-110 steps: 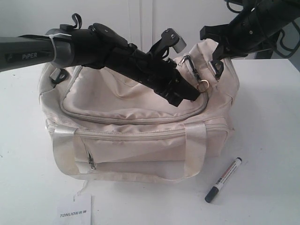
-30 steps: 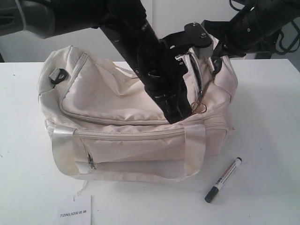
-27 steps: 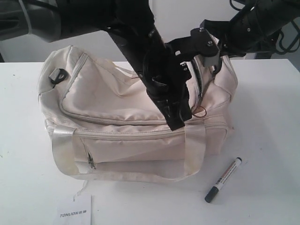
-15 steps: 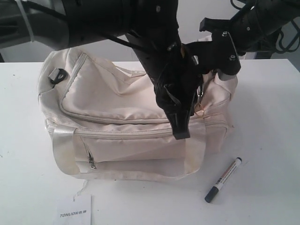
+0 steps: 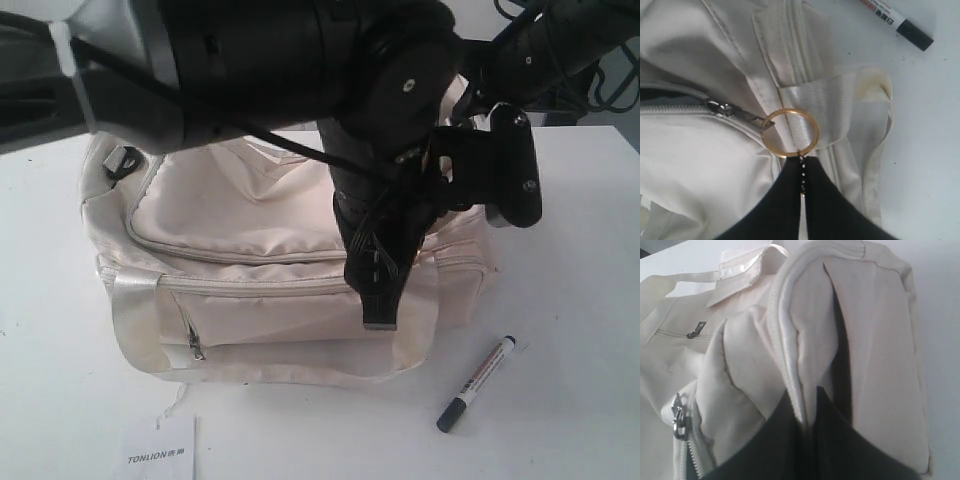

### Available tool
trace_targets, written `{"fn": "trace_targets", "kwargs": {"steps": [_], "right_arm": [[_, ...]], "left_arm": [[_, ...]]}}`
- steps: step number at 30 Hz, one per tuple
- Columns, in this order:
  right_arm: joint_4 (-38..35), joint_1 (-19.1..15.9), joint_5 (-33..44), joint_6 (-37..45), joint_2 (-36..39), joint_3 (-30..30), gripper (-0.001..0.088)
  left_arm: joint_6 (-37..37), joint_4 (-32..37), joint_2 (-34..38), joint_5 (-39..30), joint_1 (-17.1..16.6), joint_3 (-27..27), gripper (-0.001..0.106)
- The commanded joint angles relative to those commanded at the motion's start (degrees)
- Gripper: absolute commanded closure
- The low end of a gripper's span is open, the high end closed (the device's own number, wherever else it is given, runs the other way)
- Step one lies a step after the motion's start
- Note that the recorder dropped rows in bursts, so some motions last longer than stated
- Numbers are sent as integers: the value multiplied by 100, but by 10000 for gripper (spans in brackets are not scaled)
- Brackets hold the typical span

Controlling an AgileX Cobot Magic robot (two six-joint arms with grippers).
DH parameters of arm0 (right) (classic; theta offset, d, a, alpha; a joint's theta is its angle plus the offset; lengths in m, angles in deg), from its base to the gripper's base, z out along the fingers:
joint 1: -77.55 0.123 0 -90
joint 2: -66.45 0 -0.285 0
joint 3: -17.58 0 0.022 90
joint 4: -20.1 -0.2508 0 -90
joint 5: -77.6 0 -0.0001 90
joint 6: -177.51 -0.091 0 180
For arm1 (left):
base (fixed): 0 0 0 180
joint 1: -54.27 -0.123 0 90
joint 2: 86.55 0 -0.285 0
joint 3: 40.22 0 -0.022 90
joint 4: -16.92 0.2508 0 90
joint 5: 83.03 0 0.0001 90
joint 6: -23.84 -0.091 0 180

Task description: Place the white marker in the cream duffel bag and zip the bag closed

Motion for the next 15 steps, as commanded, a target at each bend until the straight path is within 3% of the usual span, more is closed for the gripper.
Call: {"fn": "trace_targets", "kwargs": {"steps": [15], "right_arm": [[11,0,-14,-10,0,0,868]], "left_arm": [[302,59,0,-860,16,0,1053]]}}
